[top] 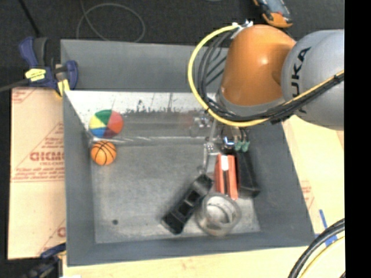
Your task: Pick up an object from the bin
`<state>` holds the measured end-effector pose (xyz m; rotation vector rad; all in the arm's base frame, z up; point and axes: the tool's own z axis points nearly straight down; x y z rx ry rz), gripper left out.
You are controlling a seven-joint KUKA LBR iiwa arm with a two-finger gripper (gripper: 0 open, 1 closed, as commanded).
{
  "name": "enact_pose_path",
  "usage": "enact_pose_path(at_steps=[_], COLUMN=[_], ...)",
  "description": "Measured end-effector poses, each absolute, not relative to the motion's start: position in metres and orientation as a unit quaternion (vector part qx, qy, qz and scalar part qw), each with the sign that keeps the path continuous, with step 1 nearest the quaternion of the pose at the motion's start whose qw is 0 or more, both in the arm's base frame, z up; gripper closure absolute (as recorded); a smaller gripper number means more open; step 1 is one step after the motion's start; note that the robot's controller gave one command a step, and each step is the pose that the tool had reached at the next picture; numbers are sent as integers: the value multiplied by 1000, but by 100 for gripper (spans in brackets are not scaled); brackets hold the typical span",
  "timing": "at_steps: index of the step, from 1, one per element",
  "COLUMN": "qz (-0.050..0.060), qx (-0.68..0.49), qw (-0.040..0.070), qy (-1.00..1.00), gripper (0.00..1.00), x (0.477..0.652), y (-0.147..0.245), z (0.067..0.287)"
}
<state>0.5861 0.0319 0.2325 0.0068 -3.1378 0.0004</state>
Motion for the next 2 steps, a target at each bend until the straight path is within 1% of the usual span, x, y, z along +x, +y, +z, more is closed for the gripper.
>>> enact_pose_path(at_steps=[1, 2], qz=[0, 0], qx=[2, 41], qw=[-2, -4], qy=[-1000, -999], gripper=[0, 0], x=[587, 575], y=[32, 38], z=[238, 203])
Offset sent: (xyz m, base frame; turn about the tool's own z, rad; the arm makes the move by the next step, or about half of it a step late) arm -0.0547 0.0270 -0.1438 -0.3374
